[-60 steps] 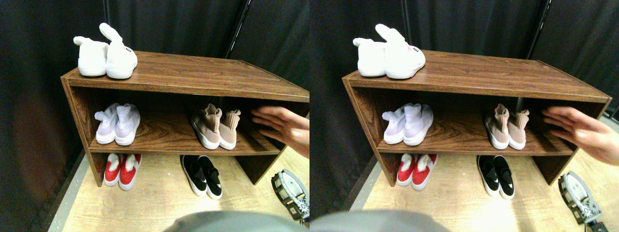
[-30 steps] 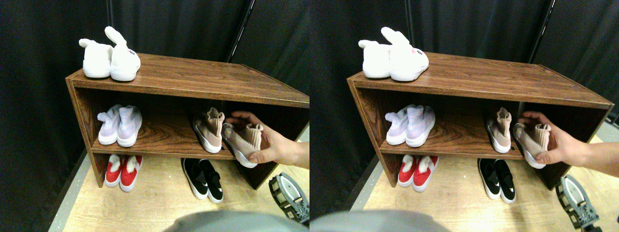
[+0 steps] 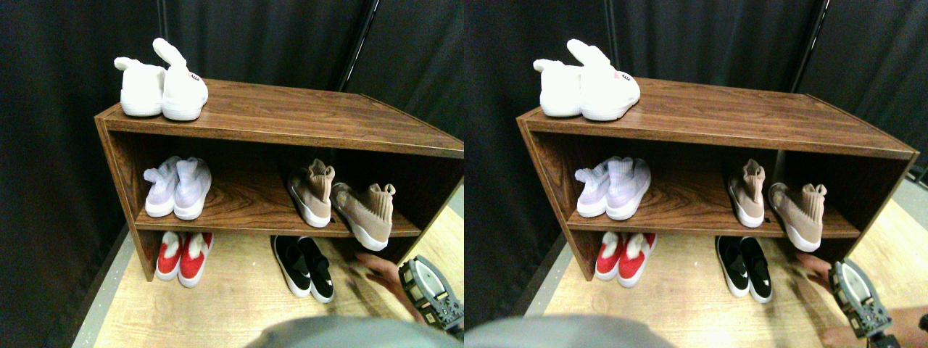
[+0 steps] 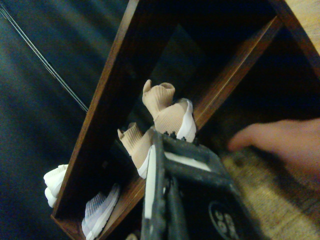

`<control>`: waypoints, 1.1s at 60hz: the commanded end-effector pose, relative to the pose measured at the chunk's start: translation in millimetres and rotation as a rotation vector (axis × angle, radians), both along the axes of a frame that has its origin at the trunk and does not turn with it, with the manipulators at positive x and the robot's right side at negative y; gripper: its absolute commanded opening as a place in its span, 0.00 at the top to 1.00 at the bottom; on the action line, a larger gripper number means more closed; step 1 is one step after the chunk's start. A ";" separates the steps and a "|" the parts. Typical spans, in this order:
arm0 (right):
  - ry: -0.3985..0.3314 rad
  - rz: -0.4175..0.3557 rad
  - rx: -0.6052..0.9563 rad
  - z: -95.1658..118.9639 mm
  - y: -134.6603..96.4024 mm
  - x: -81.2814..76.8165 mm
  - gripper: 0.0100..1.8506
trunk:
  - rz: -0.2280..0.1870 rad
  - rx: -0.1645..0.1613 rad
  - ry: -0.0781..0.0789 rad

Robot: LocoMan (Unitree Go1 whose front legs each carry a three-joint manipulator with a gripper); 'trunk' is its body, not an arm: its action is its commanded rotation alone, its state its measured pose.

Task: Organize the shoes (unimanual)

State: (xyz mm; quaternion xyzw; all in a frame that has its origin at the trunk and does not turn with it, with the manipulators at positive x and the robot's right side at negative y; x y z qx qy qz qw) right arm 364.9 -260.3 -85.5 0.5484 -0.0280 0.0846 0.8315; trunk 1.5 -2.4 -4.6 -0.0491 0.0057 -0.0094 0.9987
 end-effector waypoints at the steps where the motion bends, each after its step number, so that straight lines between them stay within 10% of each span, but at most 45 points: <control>1: -0.044 0.013 -0.009 8.8 3.5 0.1 0.97 | -0.003 -0.009 -0.011; 66: -0.061 0.013 -0.028 11.7 2.3 -0.6 0.97 | -0.016 -0.007 -0.008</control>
